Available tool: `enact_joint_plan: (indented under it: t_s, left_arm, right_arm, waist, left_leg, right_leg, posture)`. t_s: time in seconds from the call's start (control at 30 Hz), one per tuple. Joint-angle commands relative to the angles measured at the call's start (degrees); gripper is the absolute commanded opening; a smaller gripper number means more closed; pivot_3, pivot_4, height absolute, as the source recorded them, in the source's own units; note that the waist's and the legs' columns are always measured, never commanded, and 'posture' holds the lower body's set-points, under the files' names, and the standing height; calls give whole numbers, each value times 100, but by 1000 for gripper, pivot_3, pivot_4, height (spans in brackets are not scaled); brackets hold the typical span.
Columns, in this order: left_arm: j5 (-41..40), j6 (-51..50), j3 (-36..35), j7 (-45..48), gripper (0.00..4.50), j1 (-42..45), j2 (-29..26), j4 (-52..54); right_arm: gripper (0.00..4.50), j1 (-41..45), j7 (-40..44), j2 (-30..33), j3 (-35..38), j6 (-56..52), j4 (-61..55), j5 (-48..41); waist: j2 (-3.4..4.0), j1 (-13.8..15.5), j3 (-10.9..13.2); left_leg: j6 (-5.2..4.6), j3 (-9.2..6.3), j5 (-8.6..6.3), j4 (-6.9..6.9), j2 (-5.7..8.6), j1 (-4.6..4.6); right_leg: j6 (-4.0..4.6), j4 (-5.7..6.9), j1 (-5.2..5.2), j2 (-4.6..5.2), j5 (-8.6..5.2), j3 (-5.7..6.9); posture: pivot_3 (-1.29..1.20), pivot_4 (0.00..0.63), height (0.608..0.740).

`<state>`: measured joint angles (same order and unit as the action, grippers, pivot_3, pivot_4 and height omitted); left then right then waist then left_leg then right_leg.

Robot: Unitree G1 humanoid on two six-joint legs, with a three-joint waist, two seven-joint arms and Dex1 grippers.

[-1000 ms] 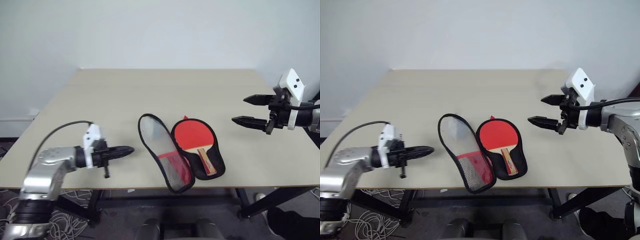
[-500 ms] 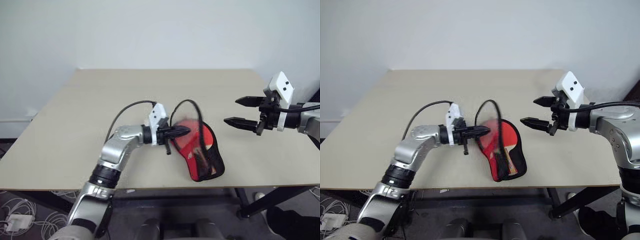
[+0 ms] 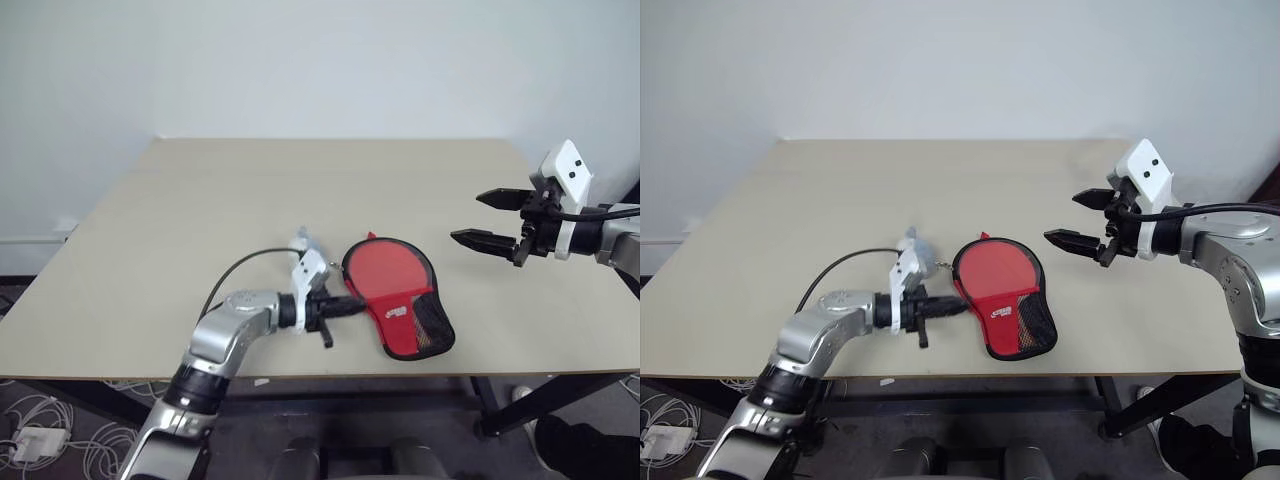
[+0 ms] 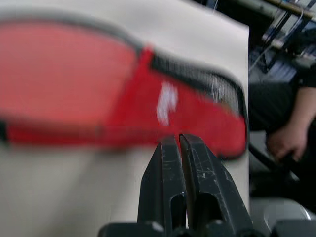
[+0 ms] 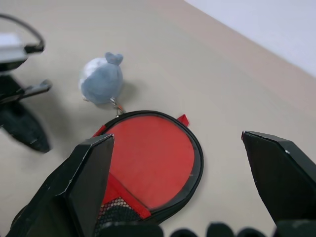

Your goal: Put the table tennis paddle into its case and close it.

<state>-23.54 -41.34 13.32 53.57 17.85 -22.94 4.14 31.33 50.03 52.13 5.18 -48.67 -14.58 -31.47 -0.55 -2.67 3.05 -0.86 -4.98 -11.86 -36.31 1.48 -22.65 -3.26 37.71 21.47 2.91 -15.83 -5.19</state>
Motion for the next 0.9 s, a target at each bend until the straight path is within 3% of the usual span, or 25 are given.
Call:
enact_joint_plan:
  t_s: [0.03,0.3,0.6,0.9]
  left_arm:
    - [-131,-120,87,-136,563,-61,161,319]
    - [-484,-941,51,-528,3281,-189,594,357]
    - [-603,-1674,56,-843,3281,16,727,100]
    - [-791,-2243,-365,-1514,3281,304,1575,-541]
  right_arm:
    - [4500,156,-71,-76,66,20,-144,-41]
    - [4500,61,-127,-197,77,-40,-241,-94]
    - [4500,-2,-267,-328,124,-134,-356,-147]
    - [4500,-114,-461,-466,163,-232,-519,-246]
  waist:
    - [-1,11,1]
    - [-1,-1,0]
    - [-1,1,0]
    - [0,27,-1]
  left_leg:
    - [0,-1,0,-1,1,-2]
    - [0,-5,0,-2,2,-1]
    - [0,-4,0,-4,5,0]
    - [-1,-16,-1,-15,14,-1]
  right_leg:
    - [0,-1,-1,1,0,2]
    - [-1,-2,-3,2,-1,5]
    - [-2,-2,-5,1,-1,4]
    - [-7,-3,-17,6,-4,8]
  posture:
    - [0,0,734]
    - [0,0,734]
    - [0,0,734]
    - [0,0,734]
